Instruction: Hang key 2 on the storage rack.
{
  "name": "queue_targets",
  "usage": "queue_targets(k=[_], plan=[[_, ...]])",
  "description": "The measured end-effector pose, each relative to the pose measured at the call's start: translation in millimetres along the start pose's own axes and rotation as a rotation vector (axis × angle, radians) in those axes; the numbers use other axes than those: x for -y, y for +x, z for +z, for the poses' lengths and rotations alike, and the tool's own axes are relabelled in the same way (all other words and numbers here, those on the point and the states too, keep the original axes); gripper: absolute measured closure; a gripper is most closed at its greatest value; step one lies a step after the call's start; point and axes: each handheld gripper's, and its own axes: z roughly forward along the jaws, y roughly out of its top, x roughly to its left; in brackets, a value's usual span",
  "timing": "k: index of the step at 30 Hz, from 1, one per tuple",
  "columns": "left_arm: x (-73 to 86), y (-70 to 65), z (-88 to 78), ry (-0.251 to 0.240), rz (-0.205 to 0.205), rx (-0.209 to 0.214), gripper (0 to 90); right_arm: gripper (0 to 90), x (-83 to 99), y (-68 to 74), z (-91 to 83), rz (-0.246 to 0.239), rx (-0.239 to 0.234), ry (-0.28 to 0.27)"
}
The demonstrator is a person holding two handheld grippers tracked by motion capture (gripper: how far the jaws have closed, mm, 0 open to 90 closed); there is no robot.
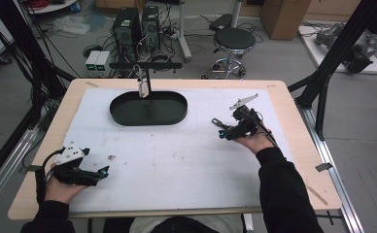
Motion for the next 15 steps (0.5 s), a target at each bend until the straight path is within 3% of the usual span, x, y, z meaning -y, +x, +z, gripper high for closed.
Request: queue_targets(k=[9, 15], plan=[[0.5, -0.4, -0.9, 0.003, 0.001, -0.004, 1.8, 2.0, -12.4, -17.0, 9.7, -0.006, -0.011, 0.023], [0.9, -1.2, -1.4, 0.008, 0.007, -0.007, 1.8, 2.0, -21.9, -26.6, 25.6, -0.02, -0.021, 0.077]])
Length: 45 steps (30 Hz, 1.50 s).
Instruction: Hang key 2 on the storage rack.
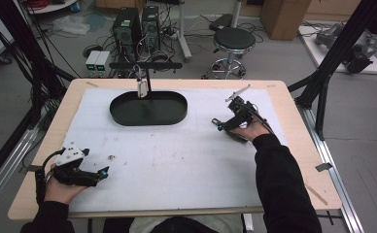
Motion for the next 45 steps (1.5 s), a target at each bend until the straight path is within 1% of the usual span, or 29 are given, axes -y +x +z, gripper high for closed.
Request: queue_targets(k=[2, 6, 9, 11, 13, 17, 18, 19, 20, 22, 23, 25, 27, 28, 29, 30, 33, 36, 39, 41, 44, 45], plan=[[0.4, 0.2, -0.5, 0.0, -0.004, -0.004, 1.7, 2.0, -1.8, -4.1, 5.0, 0.003, -0.001, 0.014], [1.2, 1.8, -0.5, 0.006, -0.016, -0.014, 1.8, 2.0, -0.8, -11.9, 16.4, 0.035, -0.017, 0.011], [1.1, 1.8, -0.9, 0.004, -0.016, -0.016, 1.8, 2.0, 0.9, -17.7, 25.5, 0.046, -0.013, 0.021], [1.2, 1.5, -0.6, 0.006, -0.016, -0.015, 1.8, 2.0, 2.4, -20.7, 29.8, 0.062, -0.013, 0.029], [1.2, 1.4, -0.2, 0.008, -0.015, -0.014, 1.8, 2.0, 4.3, -23.9, 34.9, 0.071, -0.013, 0.046], [1.2, 1.5, 0.3, 0.012, -0.013, -0.01, 1.8, 2.1, 6.4, -25.6, 41.4, 0.068, -0.008, 0.072], [1.2, 1.3, 0.6, 0.014, -0.012, -0.007, 1.8, 2.7, 6.7, -25.8, 42.3, 0.066, -0.006, 0.077], [1.2, 1.2, 0.7, 0.015, -0.011, -0.006, 1.8, 4.9, 7.5, -26.6, 43.3, 0.065, -0.011, 0.083], [1.2, 0.9, 0.8, 0.015, -0.012, -0.006, 1.8, 5.0, 7.9, -27.1, 44.0, 0.065, -0.021, 0.088], [1.1, 0.8, 0.9, 0.015, -0.011, -0.005, 1.8, 6.4, 8.9, -28.3, 45.2, 0.069, -0.017, 0.096], [1.1, 0.9, 0.9, 0.015, -0.012, -0.005, 1.8, 10.0, 9.2, -29.4, 45.3, 0.065, -0.022, 0.094], [1.2, 1.0, 0.9, 0.015, -0.013, -0.003, 1.8, 21.7, 8.5, -29.4, 42.8, 0.053, -0.036, 0.087], [1.3, 0.9, 1.1, 0.014, -0.015, 0.004, 1.8, 24.7, 7.1, -27.3, 41.5, 0.038, -0.028, 0.081], [1.2, 1.1, 1.3, 0.014, -0.012, 0.01, 1.8, 29.1, 6.2, -26.4, 40.6, 0.028, -0.028, 0.078], [1.3, 0.8, 1.4, 0.011, -0.013, 0.011, 1.8, 31.5, 5.6, -25.1, 40.1, 0.022, -0.035, 0.078], [1.2, 0.7, 1.2, 0.013, -0.01, 0.011, 1.8, 31.9, 5.3, -24.1, 40.2, 0.017, -0.032, 0.077], [1.2, 0.8, 1.1, 0.013, -0.011, 0.011, 1.8, 37.0, 5.1, -22.1, 41.7, 0.022, -0.035, 0.091], [1.3, 0.8, 1.3, 0.012, -0.012, 0.012, 1.8, 46.1, 5.6, -21.9, 41.3, 0.025, -0.058, 0.105], [1.4, 0.8, 1.5, 0.012, -0.012, 0.011, 1.8, 53.4, 6.8, -22.5, 41.0, 0.027, -0.054, 0.123], [1.3, 1.0, 1.5, 0.014, -0.011, 0.012, 1.8, 61.0, 6.9, -22.9, 39.9, 0.03, -0.053, 0.125], [1.2, 1.5, 1.7, 0.015, -0.018, 0.021, 1.8, 77.6, 7.6, -24.0, 38.5, 0.031, -0.081, 0.133], [1.1, 1.7, 1.7, 0.015, -0.017, 0.026, 1.8, 80.1, 7.8, -24.2, 38.4, 0.028, -0.092, 0.133]])
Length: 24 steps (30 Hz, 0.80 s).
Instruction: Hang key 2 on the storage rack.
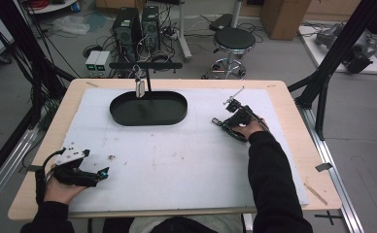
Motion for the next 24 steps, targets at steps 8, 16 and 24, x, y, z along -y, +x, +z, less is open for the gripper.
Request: queue_targets(k=[8, 16, 24], plan=[[0.1, -0.3, 0.5, -0.001, 0.002, 0.005, 1.8, 85.3, 0.4, -1.7, -1.0, 0.037, -0.013, -0.003], [-1.1, 0.7, 0.6, -0.013, -0.001, 0.019, 1.8, 85.6, 1.8, -1.1, -6.0, 0.051, 0.005, -0.014], [-1.8, 0.5, 0.9, -0.018, 0.0, 0.021, 1.8, 85.6, 3.1, 2.7, -25.4, 0.066, 0.016, -0.062]])
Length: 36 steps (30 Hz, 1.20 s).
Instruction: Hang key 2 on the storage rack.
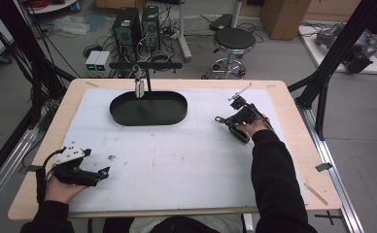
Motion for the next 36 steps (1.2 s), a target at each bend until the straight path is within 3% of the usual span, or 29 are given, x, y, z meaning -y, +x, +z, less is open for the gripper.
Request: queue_targets(k=[10, 13, 17, 26, 31, 36], plan=[[-2.5, -1.6, -0.3, -0.027, -0.006, 0.008, 1.7, 85.5, -2.0, 12.9, -40.0, 0.019, 0.011, -0.133], [-2.4, -1.2, -0.3, -0.028, -0.009, 0.009, 1.8, 85.5, -2.4, 15.8, -47.5, 0.04, 0.009, -0.162], [-2.6, -1.8, -0.7, -0.031, -0.012, 0.008, 1.7, 85.5, -6.7, 20.9, -55.2, 0.027, -0.005, -0.203], [-3.1, -1.0, 1.3, -0.028, -0.011, 0.014, 1.8, 85.5, -24.0, 37.5, -65.1, -0.036, -0.014, -0.226], [-3.2, -1.8, 0.7, -0.035, -0.009, 0.011, 1.8, 85.5, -33.7, 41.9, -68.3, -0.034, -0.028, -0.252], [-3.8, -0.4, 0.4, -0.047, -0.01, 0.009, 1.8, 85.4, -44.1, 49.9, -71.1, -0.056, -0.023, -0.238]])
